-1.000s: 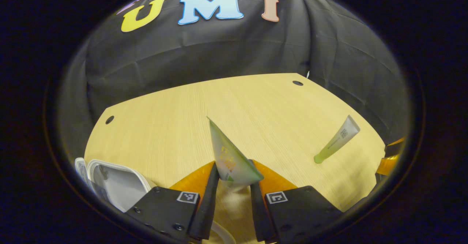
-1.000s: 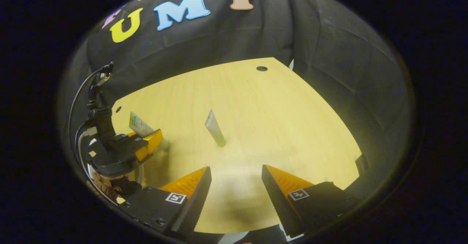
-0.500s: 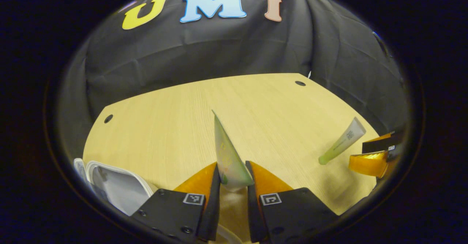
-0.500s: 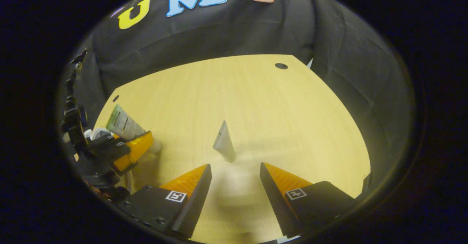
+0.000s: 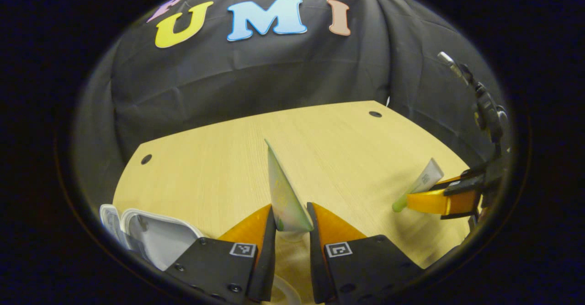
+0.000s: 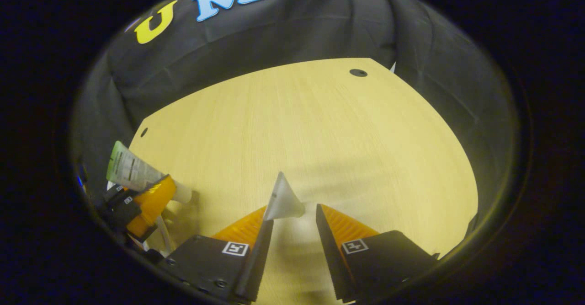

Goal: First open the suitcase, pack the skin care products into it, and then close the suitcase.

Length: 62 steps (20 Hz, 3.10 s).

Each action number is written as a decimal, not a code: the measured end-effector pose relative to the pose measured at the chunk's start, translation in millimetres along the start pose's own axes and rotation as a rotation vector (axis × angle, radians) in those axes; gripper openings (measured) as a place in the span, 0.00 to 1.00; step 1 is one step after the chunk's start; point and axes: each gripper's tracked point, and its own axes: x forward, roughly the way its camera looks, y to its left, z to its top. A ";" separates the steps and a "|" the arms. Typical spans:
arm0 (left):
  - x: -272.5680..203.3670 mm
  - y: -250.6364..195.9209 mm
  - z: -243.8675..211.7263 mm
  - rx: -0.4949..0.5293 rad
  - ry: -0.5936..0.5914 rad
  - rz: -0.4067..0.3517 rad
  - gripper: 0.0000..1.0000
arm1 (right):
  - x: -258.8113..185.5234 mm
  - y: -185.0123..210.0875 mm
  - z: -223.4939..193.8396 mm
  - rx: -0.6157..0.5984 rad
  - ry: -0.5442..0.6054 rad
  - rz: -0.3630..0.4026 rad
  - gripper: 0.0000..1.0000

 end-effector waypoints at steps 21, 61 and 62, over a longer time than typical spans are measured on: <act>-174.1 196.7 -76.5 -0.255 0.182 0.302 0.41 | -58.6 142.4 -24.4 -0.078 0.023 0.292 0.27; -337.7 558.7 -225.4 -0.933 0.326 0.585 0.84 | -93.4 245.8 -108.8 -0.266 0.206 0.359 0.96; -330.9 566.2 -229.6 -0.964 0.340 0.577 0.84 | -92.0 237.4 -109.3 -0.252 0.213 0.338 0.96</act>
